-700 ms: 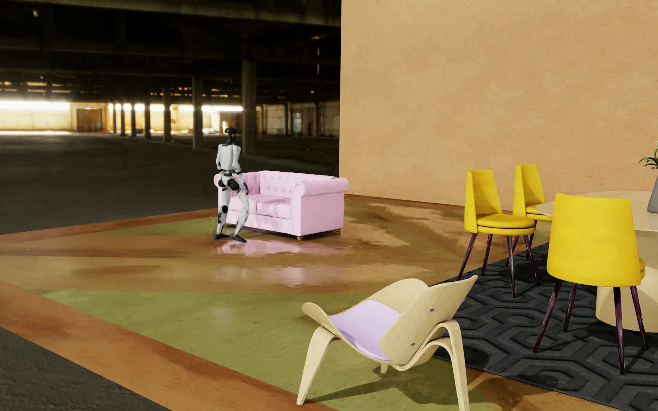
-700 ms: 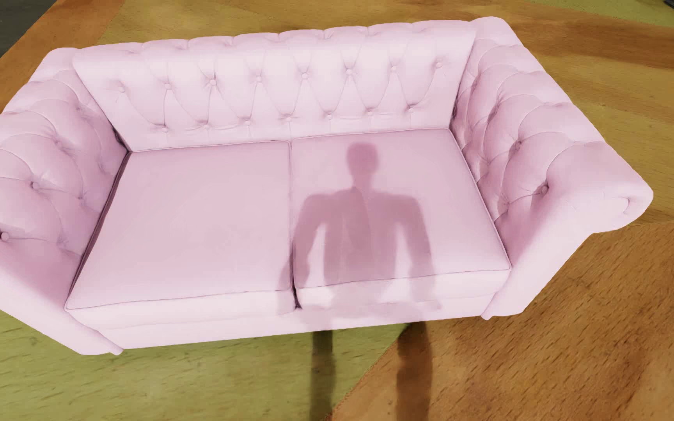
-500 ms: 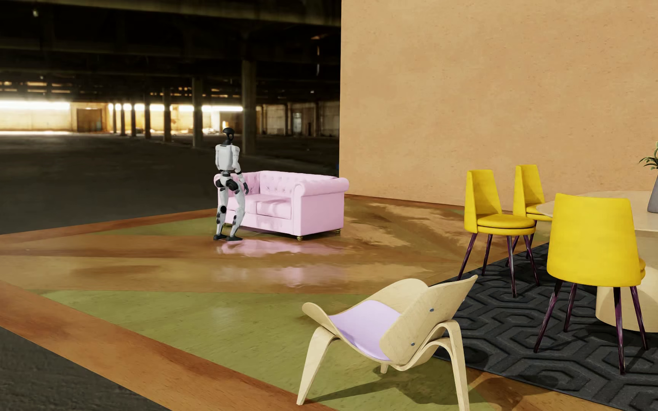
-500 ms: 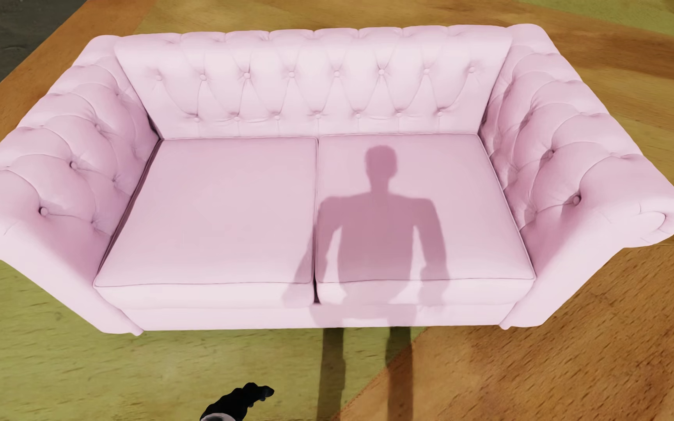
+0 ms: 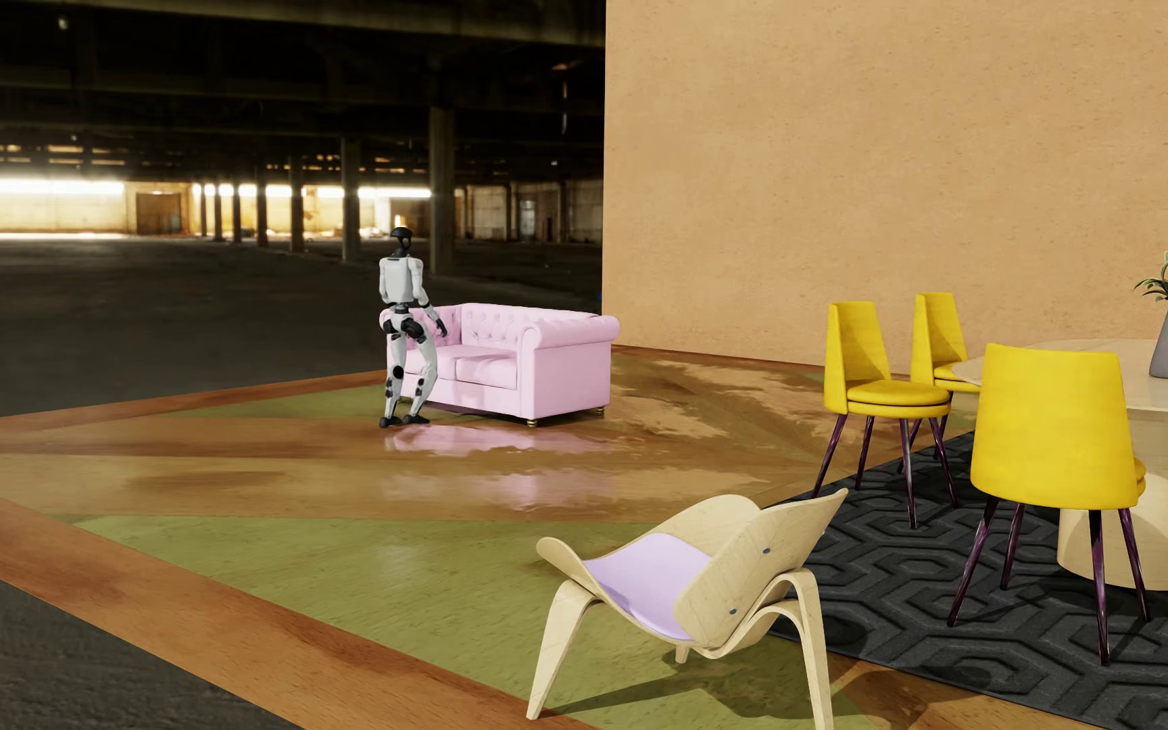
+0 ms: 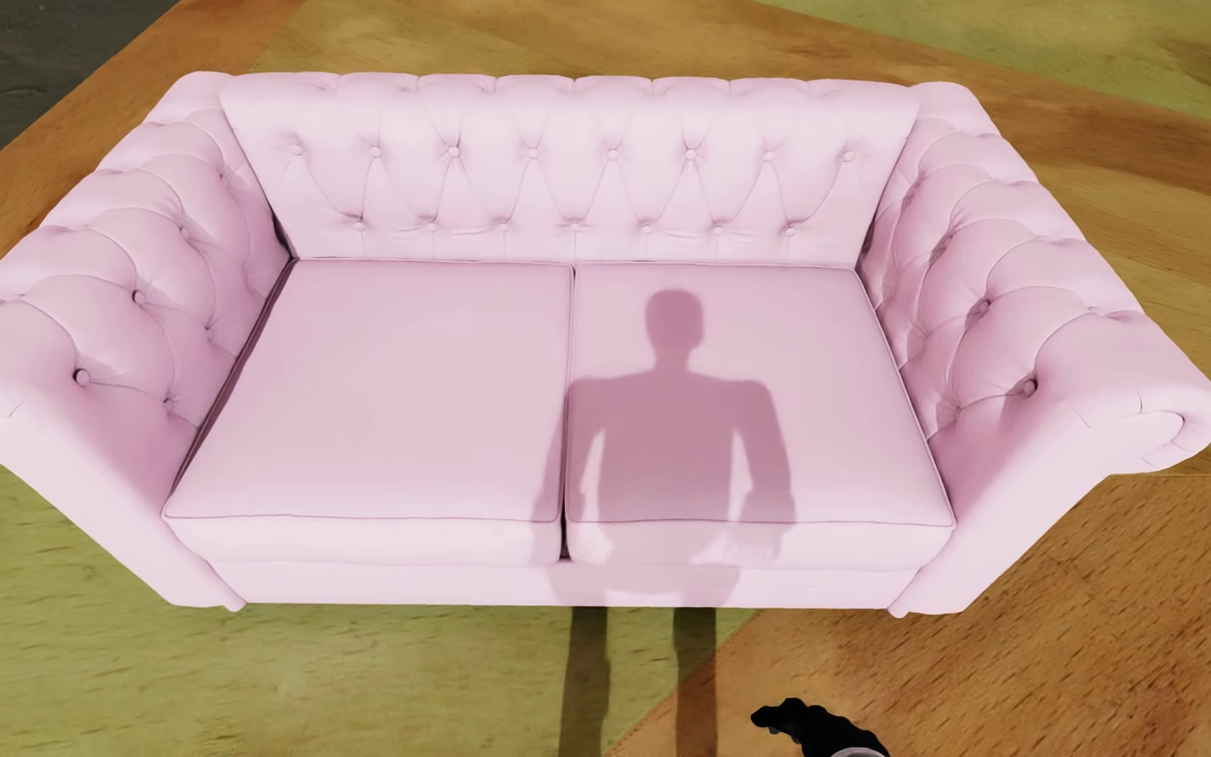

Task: Go to the light pink sofa

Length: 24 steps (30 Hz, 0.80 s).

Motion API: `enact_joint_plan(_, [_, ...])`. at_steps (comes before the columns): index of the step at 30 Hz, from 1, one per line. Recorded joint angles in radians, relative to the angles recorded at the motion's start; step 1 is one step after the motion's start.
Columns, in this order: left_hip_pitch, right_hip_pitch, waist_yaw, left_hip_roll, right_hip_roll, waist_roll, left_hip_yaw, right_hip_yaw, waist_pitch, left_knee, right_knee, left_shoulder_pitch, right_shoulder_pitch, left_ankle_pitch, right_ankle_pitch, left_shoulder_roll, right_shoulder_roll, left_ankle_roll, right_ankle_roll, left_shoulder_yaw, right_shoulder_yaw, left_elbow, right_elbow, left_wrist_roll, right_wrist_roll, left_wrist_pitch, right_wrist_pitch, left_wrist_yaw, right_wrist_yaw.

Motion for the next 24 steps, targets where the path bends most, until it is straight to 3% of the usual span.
enact_joint_plan(2, [-0.004, 0.031, -0.006, 0.005, 0.015, -0.001, -0.023, 0.013, -0.006, -0.023, -0.147, -0.005, 0.022, 0.015, -0.046, 0.036, -0.008, -0.006, -0.077, -0.039, -0.026, 0.043, 0.036, 0.046, 0.004, 0.002, 0.011, -0.004, 0.010])
enact_joint_plan(4, [-0.008, 0.073, -0.009, 0.009, 0.049, 0.002, -0.041, 0.048, -0.012, -0.042, -0.295, -0.009, 0.029, 0.029, 0.022, 0.062, -0.023, -0.012, -0.054, -0.056, -0.016, 0.067, 0.101, 0.068, -0.008, 0.004, 0.021, -0.022, 0.041])
enact_joint_plan(5, [-0.005, 0.096, -0.009, 0.014, 0.056, 0.003, -0.047, 0.038, -0.016, -0.060, -0.353, -0.009, 0.026, 0.039, 0.076, 0.073, -0.028, -0.015, -0.099, -0.052, 0.006, 0.068, 0.138, 0.065, -0.029, 0.004, 0.025, -0.023, 0.061])
enact_joint_plan(7, [-0.001, 0.132, -0.008, 0.029, 0.063, 0.010, -0.054, 0.011, -0.023, -0.086, -0.444, -0.007, 0.028, 0.056, 0.119, 0.098, -0.026, -0.021, -0.114, -0.034, 0.042, 0.070, 0.183, 0.049, -0.062, -0.007, 0.033, -0.008, 0.096])
enact_joint_plan(11, [-0.034, 0.187, -0.010, 0.068, 0.099, 0.031, -0.061, -0.009, -0.028, -0.051, -0.586, -0.019, 0.056, 0.054, 0.192, 0.101, 0.002, -0.035, -0.111, -0.010, 0.037, 0.057, 0.152, 0.029, -0.038, -0.015, 0.013, 0.022, 0.078])
enact_joint_plan(12, [-0.062, 0.191, -0.012, 0.074, 0.105, 0.035, -0.060, -0.016, -0.026, -0.012, -0.608, -0.027, 0.060, 0.044, 0.200, 0.103, 0.008, -0.038, -0.112, -0.023, 0.036, 0.042, 0.133, 0.045, -0.029, -0.029, 0.004, 0.061, 0.067])
enact_joint_plan(13, [-0.103, 0.186, -0.014, 0.076, 0.108, 0.040, -0.060, -0.024, -0.022, 0.053, -0.612, -0.039, 0.060, 0.029, 0.200, 0.109, 0.015, -0.042, -0.110, -0.059, 0.038, 0.020, 0.115, 0.096, -0.023, -0.023, 0.000, 0.140, 0.059])
enact_joint_plan(14, [-0.161, 0.170, -0.016, 0.079, 0.113, 0.046, -0.059, -0.034, -0.014, 0.149, -0.596, -0.050, 0.058, 0.014, 0.191, 0.110, 0.021, -0.045, -0.107, -0.091, 0.045, -0.003, 0.097, 0.150, -0.021, 0.013, -0.004, 0.225, 0.052])
enact_joint_plan(15, [-0.229, 0.154, -0.019, 0.085, 0.116, 0.052, -0.050, -0.047, -0.003, 0.265, -0.574, -0.060, 0.065, 0.019, 0.181, 0.086, 0.022, -0.071, -0.103, -0.096, 0.053, -0.015, 0.068, 0.159, -0.021, 0.053, -0.010, 0.275, 0.047])
enact_joint_plan(16, [-0.288, 0.140, -0.021, 0.104, 0.121, 0.060, -0.026, -0.061, 0.006, 0.364, -0.555, -0.066, 0.071, 0.013, 0.172, 0.055, 0.020, -0.117, -0.098, -0.067, 0.060, -0.030, 0.044, 0.110, -0.015, 0.070, -0.021, 0.266, 0.041])
enact_joint_plan(18, [-0.333, 0.143, -0.021, 0.145, 0.130, 0.075, 0.021, -0.075, 0.016, 0.413, -0.554, -0.066, 0.061, -0.066, 0.166, 0.015, 0.012, -0.095, -0.082, -0.016, 0.079, -0.069, 0.040, -0.009, 0.007, 0.061, -0.037, 0.163, 0.022])
enact_joint_plan(21, [-0.230, 0.176, -0.014, 0.144, 0.142, 0.083, 0.011, -0.059, 0.010, 0.160, -0.579, -0.050, 0.044, -0.013, 0.166, 0.008, 0.006, -0.048, -0.084, -0.085, 0.117, -0.089, 0.084, -0.010, 0.008, -0.003, 0.000, 0.090, 0.057])
enact_joint_plan(24, [-0.118, 0.212, -0.020, 0.121, 0.122, 0.071, 0.012, -0.046, 0.002, -0.017, -0.595, -0.055, 0.061, 0.054, 0.170, 0.018, -0.008, -0.052, -0.102, -0.173, 0.110, -0.048, 0.078, -0.005, 0.051, -0.061, -0.026, 0.014, 0.135])
